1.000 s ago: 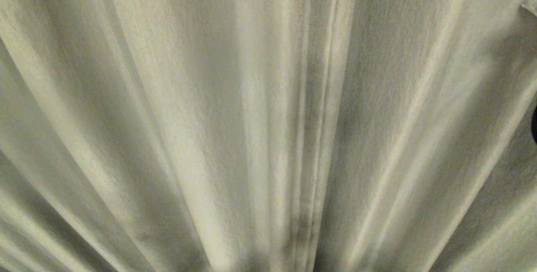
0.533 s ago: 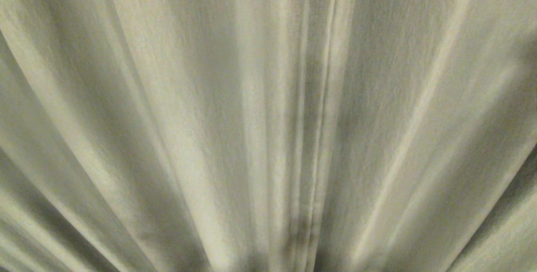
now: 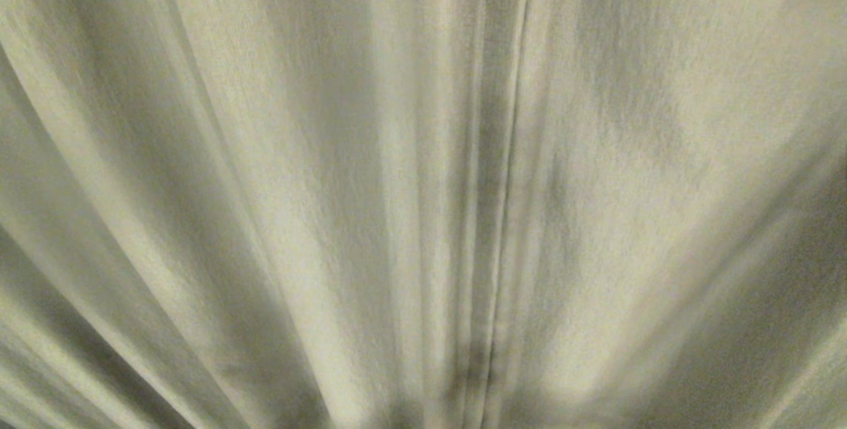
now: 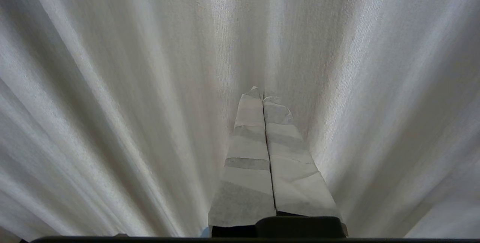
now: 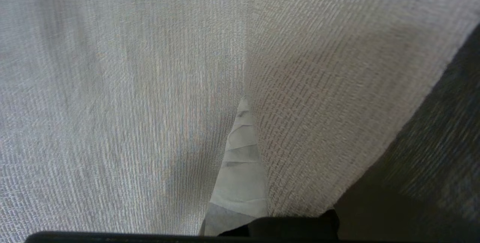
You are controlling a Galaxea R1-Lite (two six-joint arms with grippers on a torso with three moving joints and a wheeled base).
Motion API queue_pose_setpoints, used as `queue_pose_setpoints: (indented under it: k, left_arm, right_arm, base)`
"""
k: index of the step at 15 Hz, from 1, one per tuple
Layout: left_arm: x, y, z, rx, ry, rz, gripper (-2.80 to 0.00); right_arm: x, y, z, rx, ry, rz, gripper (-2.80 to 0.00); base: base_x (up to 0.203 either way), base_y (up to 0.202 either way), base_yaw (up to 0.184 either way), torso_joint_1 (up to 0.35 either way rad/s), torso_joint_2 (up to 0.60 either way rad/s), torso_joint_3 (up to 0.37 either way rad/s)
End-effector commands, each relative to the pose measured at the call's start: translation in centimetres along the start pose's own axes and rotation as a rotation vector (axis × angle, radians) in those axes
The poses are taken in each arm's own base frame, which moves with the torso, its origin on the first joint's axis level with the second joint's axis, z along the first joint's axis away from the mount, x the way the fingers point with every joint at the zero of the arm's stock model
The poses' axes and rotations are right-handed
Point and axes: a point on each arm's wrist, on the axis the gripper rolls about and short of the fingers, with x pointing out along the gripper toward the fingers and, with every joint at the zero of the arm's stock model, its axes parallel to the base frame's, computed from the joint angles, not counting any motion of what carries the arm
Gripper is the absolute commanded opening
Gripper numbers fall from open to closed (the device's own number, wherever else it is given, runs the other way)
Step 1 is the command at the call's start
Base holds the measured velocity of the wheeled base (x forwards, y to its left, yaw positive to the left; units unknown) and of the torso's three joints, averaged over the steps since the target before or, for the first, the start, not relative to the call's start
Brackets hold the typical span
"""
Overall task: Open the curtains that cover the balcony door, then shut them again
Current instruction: Pull the outer curtains open on both sides
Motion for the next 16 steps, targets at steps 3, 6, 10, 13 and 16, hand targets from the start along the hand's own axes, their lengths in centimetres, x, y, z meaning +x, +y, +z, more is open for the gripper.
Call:
queue_pose_setpoints:
  k: [3, 6, 10, 13, 16]
  left_arm:
    - [0.0, 0.0, 0.0, 0.000, 0.000, 0.001, -2.80]
    - [0.0, 0.0, 0.0, 0.000, 0.000, 0.001, -2.80]
    - [0.0, 0.0, 0.0, 0.000, 0.000, 0.001, -2.80]
    - [0.0, 0.0, 0.0, 0.000, 0.000, 0.001, -2.80]
    - [0.0, 0.0, 0.0, 0.000, 0.000, 0.001, -2.80]
  right_arm:
    - [0.8, -3.9, -1.0, -0.024, 0.019, -0.096, -2.80]
    - [0.8, -6.6, -1.8, -0.046, 0.034, -0.163, -2.80]
    - [0.7, -10.3, -2.5, -0.061, 0.020, -0.239, -2.80]
    - [0.4, -13.1, -3.2, -0.085, 0.029, -0.276, -2.80]
    - [0.1, -15.5, -3.9, -0.102, 0.037, -0.312, -2.80]
  base:
    - [0.000, 0.000, 0.000, 0.000, 0.00, 0.000]
    - [0.000, 0.000, 0.000, 0.000, 0.00, 0.000]
    - [0.000, 0.000, 0.000, 0.000, 0.00, 0.000]
    - [0.000, 0.000, 0.000, 0.000, 0.00, 0.000]
    - [0.000, 0.000, 0.000, 0.000, 0.00, 0.000]
